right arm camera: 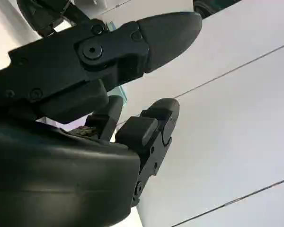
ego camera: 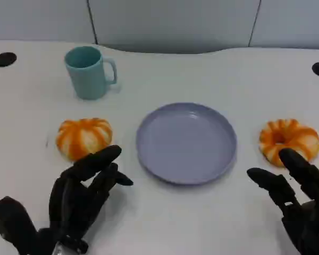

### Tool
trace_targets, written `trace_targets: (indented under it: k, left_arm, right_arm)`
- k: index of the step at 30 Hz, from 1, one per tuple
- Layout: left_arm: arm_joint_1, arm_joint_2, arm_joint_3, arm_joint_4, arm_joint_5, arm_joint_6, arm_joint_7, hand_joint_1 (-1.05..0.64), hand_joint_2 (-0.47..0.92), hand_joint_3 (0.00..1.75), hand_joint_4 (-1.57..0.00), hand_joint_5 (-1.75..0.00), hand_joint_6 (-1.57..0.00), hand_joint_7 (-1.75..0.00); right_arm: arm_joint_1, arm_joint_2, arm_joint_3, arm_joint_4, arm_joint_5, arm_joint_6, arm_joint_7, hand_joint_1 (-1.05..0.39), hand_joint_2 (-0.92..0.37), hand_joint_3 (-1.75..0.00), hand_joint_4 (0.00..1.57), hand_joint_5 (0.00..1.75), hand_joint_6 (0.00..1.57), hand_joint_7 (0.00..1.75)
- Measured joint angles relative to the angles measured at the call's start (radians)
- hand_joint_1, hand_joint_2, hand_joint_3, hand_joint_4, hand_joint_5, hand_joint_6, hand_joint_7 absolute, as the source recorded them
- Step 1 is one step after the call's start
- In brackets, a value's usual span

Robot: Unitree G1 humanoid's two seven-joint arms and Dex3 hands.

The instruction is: Grasp the bread from the table and place it into the plate.

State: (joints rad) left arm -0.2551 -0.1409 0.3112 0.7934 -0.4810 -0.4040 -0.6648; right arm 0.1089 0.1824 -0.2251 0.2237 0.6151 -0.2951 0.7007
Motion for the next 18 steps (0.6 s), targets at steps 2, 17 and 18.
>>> trace_targets:
  k: [2, 17, 18]
  left_arm:
    - [0.000, 0.000, 0.000, 0.000, 0.000, 0.000, 0.000, -0.34, 0.92, 0.14, -0.62, -1.52, -1.12, -0.01]
    - [0.000, 0.000, 0.000, 0.000, 0.000, 0.000, 0.000, -0.34, 0.92, 0.14, -0.62, -1.52, -1.12, -0.01]
    - [0.000, 0.000, 0.000, 0.000, 0.000, 0.000, 0.000, -0.34, 0.92, 0.14, -0.62, -1.52, -1.12, -0.01]
  right_arm:
    - [0.000, 0.000, 0.000, 0.000, 0.000, 0.000, 0.000, -0.56, -0.92, -0.14, 0.44, 0.75, 0.77, 0.01]
    - [0.000, 0.000, 0.000, 0.000, 0.000, 0.000, 0.000, -0.56, -0.92, -0.14, 0.44, 0.75, 0.77, 0.01]
    - [0.000, 0.000, 0.000, 0.000, 0.000, 0.000, 0.000, -0.56, -0.92, -0.14, 0.44, 0.75, 0.77, 0.01]
